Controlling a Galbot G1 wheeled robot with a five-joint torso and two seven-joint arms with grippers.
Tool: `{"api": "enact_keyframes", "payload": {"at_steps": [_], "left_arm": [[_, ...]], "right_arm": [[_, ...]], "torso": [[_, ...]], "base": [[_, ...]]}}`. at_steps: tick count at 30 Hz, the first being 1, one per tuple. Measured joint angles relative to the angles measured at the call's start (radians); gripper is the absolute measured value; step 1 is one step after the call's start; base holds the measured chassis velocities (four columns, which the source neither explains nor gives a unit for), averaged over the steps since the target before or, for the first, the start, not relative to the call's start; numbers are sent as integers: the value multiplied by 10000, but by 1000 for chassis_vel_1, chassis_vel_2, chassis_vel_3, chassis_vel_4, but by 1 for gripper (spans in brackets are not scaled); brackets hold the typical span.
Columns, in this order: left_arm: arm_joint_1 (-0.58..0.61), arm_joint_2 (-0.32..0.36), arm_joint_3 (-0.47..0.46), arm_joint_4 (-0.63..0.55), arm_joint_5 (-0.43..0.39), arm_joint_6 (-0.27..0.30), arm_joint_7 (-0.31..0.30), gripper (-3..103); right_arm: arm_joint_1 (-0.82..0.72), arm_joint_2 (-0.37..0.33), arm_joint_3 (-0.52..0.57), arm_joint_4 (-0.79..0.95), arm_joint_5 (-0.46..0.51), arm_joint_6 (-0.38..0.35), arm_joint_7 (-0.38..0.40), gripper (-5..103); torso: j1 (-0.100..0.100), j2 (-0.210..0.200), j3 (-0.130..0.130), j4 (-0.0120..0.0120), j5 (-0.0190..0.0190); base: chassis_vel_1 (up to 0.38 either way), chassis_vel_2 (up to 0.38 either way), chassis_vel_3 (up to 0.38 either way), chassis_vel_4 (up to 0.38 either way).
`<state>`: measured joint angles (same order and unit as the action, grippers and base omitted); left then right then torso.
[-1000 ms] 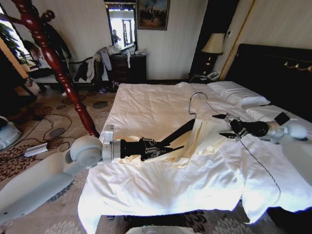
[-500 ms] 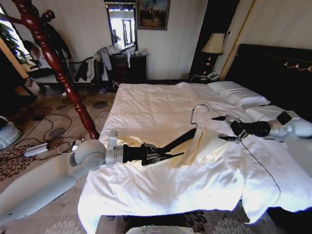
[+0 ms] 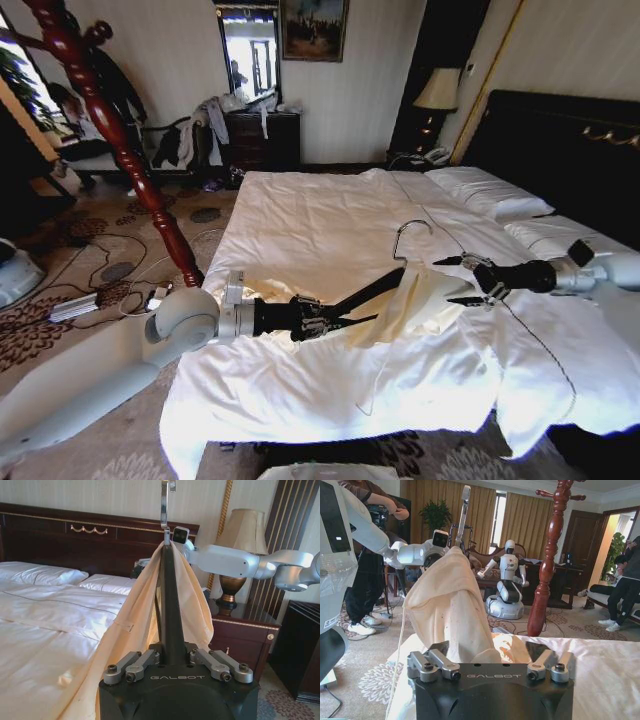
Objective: Pick up the clothes from the bed and hang them on the clothes hanger.
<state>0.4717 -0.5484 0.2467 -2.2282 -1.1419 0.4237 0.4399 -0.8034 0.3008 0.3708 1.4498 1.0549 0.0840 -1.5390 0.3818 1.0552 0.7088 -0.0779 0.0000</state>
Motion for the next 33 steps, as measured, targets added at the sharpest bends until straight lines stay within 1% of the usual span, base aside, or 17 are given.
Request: {"api": "enact_keyframes", "payload": {"at_steps": [2,6,7,9,10,11,12,15,17,18,19,27,33], "left_arm": [[0,0,0,1,3,-6,1,19],[-44,-25,11,32,5,-31,11,19],[-44,-25,11,32,5,-31,11,19],[-57,-52,22,79,12,-39,15,19],[-57,-52,22,79,12,-39,15,19],[-58,-67,36,109,27,-41,19,19],[-57,-75,48,124,43,-44,22,19],[-59,-97,78,180,78,-65,38,19],[-69,-99,82,203,79,-69,25,19],[-88,-103,88,224,80,-71,19,19],[-109,-108,100,246,83,-74,18,19],[-151,-154,134,361,128,-124,30,19],[-184,-187,137,438,265,-317,-78,19]], "right_arm": [[-32,1,13,6,-15,14,1,83],[-160,15,40,90,-94,186,4,61],[-160,15,40,90,-94,186,4,61],[-222,32,51,118,-122,274,8,50],[-222,32,51,118,-122,274,8,50],[-275,38,70,141,-129,318,11,44],[-316,39,93,164,-141,348,13,44],[-407,39,162,295,-214,458,12,28],[-421,35,180,336,-251,499,8,28],[-429,34,193,368,-274,521,8,24],[-434,33,214,413,-295,545,11,24],[-400,44,236,511,-311,712,26,23],[-375,90,263,517,-310,773,32,23]], "torso": [[0,0,0,0,0],[0,0,0,0,0],[0,0,0,0,0],[-1,0,0,0,0],[-1,0,0,0,0],[0,0,0,0,1],[0,-1,0,0,0],[0,0,0,0,0],[0,0,0,1,0],[0,0,0,0,0],[0,0,0,0,0],[0,0,1,0,0],[0,0,0,0,0]], "base": [[0,0,0,0],[0,0,0,0],[0,0,0,0],[0,0,0,0],[0,0,0,0],[0,0,0,0],[0,0,0,0],[0,0,0,0],[0,0,0,0],[0,0,0,0],[0,0,0,0],[0,0,0,0],[0,0,0,0]]}}
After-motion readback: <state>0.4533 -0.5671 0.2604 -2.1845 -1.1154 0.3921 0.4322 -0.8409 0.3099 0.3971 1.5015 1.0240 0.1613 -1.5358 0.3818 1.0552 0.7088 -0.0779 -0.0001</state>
